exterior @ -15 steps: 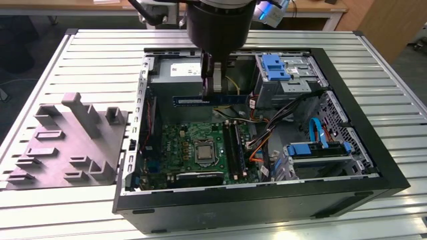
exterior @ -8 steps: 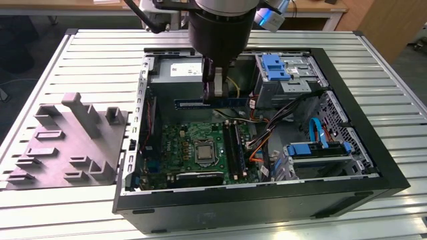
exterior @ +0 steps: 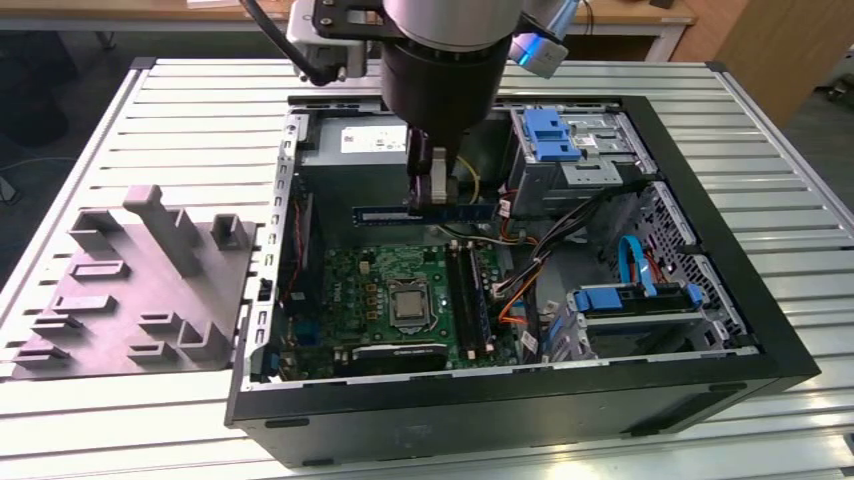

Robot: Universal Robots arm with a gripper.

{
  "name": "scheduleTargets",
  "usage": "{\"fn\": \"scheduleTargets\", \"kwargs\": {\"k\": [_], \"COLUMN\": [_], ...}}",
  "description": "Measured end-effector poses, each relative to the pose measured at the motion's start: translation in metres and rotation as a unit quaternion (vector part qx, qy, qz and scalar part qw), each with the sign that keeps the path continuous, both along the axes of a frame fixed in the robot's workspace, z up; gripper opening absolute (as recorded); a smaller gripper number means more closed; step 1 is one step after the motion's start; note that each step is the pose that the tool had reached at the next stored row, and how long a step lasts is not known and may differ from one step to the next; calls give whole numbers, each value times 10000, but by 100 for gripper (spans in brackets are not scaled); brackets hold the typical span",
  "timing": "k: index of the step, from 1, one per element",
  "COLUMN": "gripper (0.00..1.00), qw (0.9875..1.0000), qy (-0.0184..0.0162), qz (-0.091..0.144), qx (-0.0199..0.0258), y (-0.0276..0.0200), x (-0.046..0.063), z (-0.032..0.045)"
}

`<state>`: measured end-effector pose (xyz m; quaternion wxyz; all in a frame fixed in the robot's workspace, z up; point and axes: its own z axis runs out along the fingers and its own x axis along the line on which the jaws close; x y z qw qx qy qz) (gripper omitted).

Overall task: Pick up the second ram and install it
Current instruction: 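Pick up the second ram and move it above second insertion slot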

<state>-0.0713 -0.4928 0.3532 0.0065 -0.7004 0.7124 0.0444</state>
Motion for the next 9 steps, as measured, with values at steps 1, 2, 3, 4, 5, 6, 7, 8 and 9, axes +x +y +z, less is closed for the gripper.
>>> {"fn": "scheduleTargets", "kwargs": {"k": [1,2,3,4,5,6,7,8,9], "gripper": [12,12,12,12,12,12,12,12,12], "qw": [10000,10000,10000,10000,10000,10000,10000,10000,10000], "qy": [0,0,0,0,0,0,0,0,0], "qz": [0,0,0,0,0,0,0,0,0], "qx": [0,0,0,0,0,0,0,0,0], "y": [0,0,0,0,0,0,0,0,0], "x": [0,0,1,1,1,1,1,1,1], "z": [-11,-22,-34,-45,-56,-67,-78,-87,-98]}}
